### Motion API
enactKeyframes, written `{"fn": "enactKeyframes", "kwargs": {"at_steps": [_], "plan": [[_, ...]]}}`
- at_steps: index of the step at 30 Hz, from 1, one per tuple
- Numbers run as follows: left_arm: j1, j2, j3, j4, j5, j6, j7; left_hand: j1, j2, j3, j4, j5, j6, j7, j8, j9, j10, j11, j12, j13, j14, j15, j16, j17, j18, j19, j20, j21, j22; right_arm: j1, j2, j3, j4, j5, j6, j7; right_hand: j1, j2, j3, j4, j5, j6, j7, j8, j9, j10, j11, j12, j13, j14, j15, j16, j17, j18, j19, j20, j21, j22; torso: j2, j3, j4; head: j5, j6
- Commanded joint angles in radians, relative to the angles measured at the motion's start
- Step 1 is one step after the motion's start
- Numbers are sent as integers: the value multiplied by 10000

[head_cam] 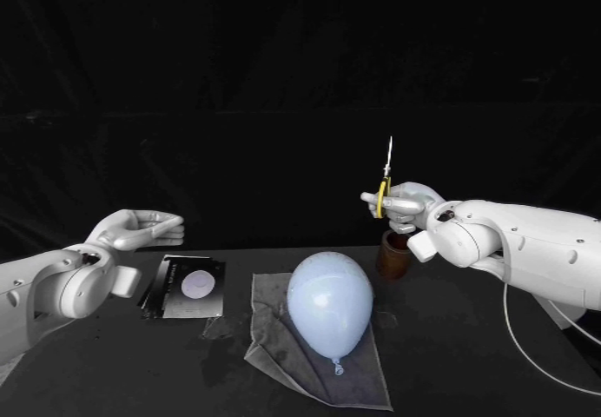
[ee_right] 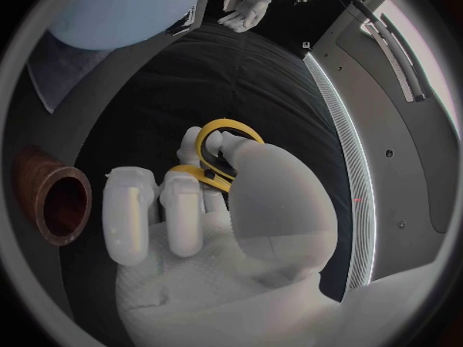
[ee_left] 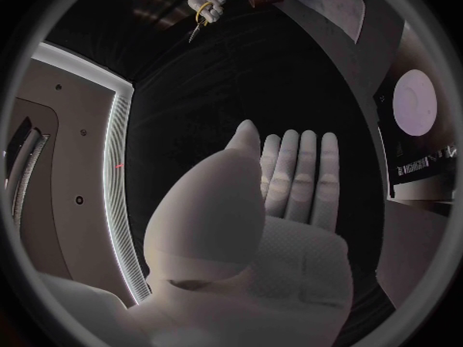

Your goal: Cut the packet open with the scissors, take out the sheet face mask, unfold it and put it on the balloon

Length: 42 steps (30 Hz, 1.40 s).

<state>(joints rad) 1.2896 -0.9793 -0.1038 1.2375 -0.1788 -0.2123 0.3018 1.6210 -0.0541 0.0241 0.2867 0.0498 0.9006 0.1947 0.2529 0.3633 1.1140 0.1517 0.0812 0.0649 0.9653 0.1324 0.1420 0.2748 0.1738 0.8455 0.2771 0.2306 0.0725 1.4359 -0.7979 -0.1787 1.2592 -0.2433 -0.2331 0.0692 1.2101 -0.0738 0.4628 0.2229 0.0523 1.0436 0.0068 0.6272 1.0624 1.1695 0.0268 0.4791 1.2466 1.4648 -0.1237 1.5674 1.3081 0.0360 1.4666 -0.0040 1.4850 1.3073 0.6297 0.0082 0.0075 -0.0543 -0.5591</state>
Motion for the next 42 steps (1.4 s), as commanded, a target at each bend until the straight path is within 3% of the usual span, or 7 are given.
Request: {"fn": "enactKeyframes", "kwargs": {"at_steps": [1,5,8,17,23,33,42], "plan": [[-72,-76,8,182,-645,-178,594,160,16,97,3,-3,99,-10,-79,-26,97,-13,-51,-10,56,-6,0,3,100,89,15,-7,-17,-36,-125,3,226,649,437,233,-138,-100,-203,15,-34,443,-316,110,176,4013,-1126,10916,3242,1060,-76,34,2627,-163,583,-98,65,2299,-6,-14,28,-185,11],[-189,-165,4,295,-764,-203,617,217,19,127,10,-3,111,-5,-97,-45,102,-10,-77,-11,56,-5,-4,2,101,95,14,-7,-17,-104,-266,0,468,801,-97,382,-413,-1033,-929,-7,-44,409,-326,329,560,4013,-1128,10916,3242,1060,-81,34,2627,-15,222,-111,-548,2058,0,-13,35,-112,-47],[-259,-201,2,289,-802,-236,622,284,22,164,12,-3,117,3,-121,-68,102,-5,-105,-13,56,-2,-9,1,102,103,11,-7,-17,-142,-331,-1,561,899,-528,437,-173,-1102,-1113,-157,-34,901,-319,1560,1419,4013,-1098,10916,3242,1060,-48,34,2627,133,-198,-76,-1213,1805,-2,-10,34,-81,-57],[-353,-234,-1,186,-836,-318,568,357,54,228,22,-2,137,14,-147,-97,108,1,-135,-14,64,-1,-12,2,103,117,7,-5,-15,-228,-433,-4,738,1103,-1252,226,-566,508,-1173,583,-32,3156,-553,5884,3800,4013,-1305,10916,3242,1060,-195,34,2627,82,-28,-182,-1005,1917,11,-21,19,-96,-71],[-371,-199,-2,91,-814,-343,528,401,76,270,26,-3,154,16,-159,-113,117,1,-147,-14,70,-1,-13,2,103,125,4,-3,-14,-250,-422,-5,863,1163,-820,11,-1901,1901,-1693,725,-30,2826,-615,5574,3852,4013,-1380,10916,3242,1060,-276,34,2627,-77,382,-283,-339,2190,6,-16,17,-166,-62],[-397,-181,-5,-10,-787,-233,537,450,73,313,26,-4,167,15,-180,-134,118,3,-162,-16,75,-1,-15,2,103,136,0,-1,-14,-263,-435,-6,994,444,-684,-426,-1497,535,-2636,569,-31,3403,-718,6419,4103,4013,-1465,10916,3242,1060,-346,34,2627,-132,526,-347,-94,2300,-5,-18,21,-92,-54],[-572,-206,-8,88,-1206,16,817,540,-213,291,23,-5,106,3,-294,-222,58,16,-195,-23,134,-7,1,13,102,150,-4,-8,-16,-273,-542,-7,1201,538,-284,-222,-1195,775,-2602,557,-32,3343,-737,6333,4069,4013,-1484,10916,3242,1060,-367,34,2627,-131,525,-367,-98,2305,-12,-6,38,1716,-382]]}}
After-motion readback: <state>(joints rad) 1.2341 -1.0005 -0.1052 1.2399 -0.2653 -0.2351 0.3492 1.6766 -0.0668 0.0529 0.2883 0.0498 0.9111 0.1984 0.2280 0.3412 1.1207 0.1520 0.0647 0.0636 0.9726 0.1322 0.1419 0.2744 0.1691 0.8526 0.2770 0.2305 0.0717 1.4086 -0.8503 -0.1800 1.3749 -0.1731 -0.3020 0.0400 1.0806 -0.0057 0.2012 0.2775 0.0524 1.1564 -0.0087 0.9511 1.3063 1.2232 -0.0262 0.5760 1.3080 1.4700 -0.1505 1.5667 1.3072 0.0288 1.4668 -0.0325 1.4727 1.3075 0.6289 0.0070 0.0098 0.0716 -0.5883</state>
